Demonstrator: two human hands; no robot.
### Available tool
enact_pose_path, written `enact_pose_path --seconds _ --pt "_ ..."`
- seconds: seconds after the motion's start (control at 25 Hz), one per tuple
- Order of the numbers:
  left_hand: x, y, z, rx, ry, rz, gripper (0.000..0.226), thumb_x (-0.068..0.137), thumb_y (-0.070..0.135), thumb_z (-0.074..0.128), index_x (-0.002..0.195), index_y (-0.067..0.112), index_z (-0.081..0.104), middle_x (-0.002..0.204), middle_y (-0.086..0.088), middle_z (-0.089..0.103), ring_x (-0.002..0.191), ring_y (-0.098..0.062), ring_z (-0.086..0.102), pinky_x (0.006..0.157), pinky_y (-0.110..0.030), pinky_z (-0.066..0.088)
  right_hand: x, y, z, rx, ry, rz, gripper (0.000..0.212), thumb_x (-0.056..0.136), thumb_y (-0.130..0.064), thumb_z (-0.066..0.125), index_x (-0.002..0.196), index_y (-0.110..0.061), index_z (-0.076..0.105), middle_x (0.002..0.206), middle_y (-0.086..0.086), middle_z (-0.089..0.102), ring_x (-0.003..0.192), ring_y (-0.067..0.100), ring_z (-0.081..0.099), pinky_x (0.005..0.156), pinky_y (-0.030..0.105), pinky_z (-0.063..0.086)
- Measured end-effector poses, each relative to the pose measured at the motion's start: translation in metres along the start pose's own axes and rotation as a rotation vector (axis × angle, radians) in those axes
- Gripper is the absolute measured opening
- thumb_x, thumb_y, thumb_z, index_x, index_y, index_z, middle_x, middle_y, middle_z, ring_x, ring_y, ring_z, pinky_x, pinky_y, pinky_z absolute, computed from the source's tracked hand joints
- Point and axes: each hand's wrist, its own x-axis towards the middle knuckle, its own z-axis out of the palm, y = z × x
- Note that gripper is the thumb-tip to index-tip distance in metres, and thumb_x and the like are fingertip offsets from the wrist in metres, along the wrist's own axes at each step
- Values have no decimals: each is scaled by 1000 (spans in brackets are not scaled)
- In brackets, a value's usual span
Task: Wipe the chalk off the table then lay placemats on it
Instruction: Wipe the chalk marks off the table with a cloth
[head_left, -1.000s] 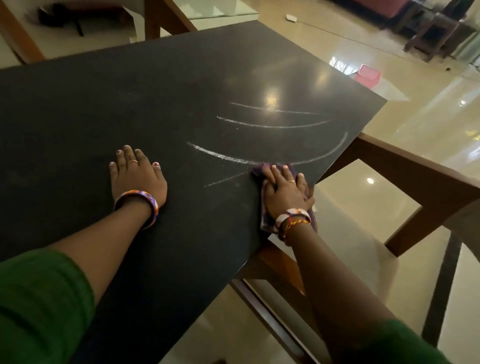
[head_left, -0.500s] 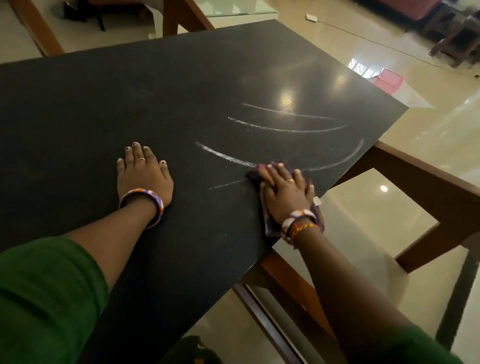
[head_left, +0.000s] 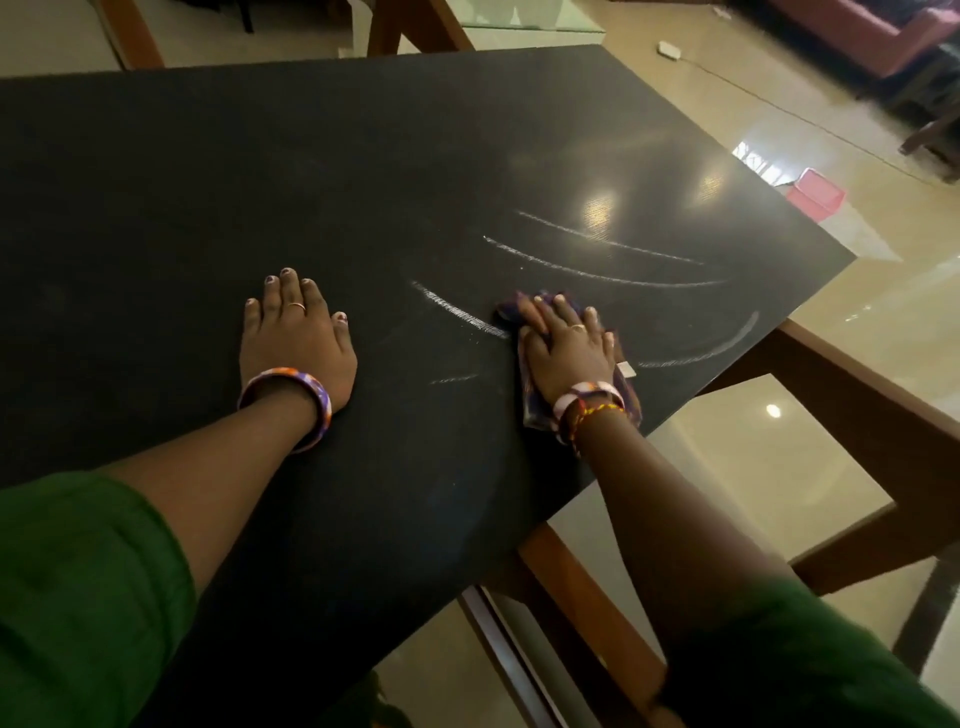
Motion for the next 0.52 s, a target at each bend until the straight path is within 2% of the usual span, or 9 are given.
enact_pose_path --seconds 0.08,0.12,0.2,0.24,0.36,0.44,0.52 --pt "1 -1 0 -2 3 4 57 100 33 22 148 2 14 156 -15 10 145 -28 9 118 -42 12 -54 -21 11 -12 -32 -200 47 99 -44 33 145 -41 26 157 -13 16 146 22 1 116 43 -3" --pt "1 0 0 -9 2 4 57 100 33 21 148 2 14 156 -15 10 145 -28 9 118 -42 12 -88 -28 14 3 -89 -309 48 98 -46 32 145 -44 22 156 -17 10 145 17 -6 114 38 -9" --pt "-1 0 1 -19 -1 -3 57 100 33 21 148 2 14 156 -15 10 145 -28 9 118 -42 11 -127 -28 14 3 -171 -432 50 95 -54 25 144 -47 16 152 -24 0 140 9 -16 110 32 -17" --pt "-1 1 1 -23 1 -1 57 100 33 21 148 2 14 156 -15 10 145 -28 8 118 -42 11 -120 -21 12 -10 -169 -448 51 94 -55 22 144 -48 17 153 -24 2 140 9 -15 110 32 -16" --pt "-1 1 0 -28 -3 -3 57 100 33 19 148 2 13 157 -14 9 145 -27 7 118 -41 10 -41 -12 8 -54 -68 -311 49 95 -50 26 144 -44 28 156 -14 16 146 20 4 116 40 -3" --pt "-2 2 0 -29 -8 -7 57 101 34 19 148 3 12 157 -14 8 145 -27 7 118 -41 10 6 -21 4 -8 -39 -125 46 99 -45 31 144 -41 30 157 -10 18 146 24 5 116 43 -1" --pt "-2 2 0 -39 2 -5 57 100 33 19 148 3 13 157 -14 8 145 -27 7 119 -41 9 3 -36 9 4 -38 -125 46 99 -42 34 145 -38 30 157 -9 18 146 25 5 116 42 -1"
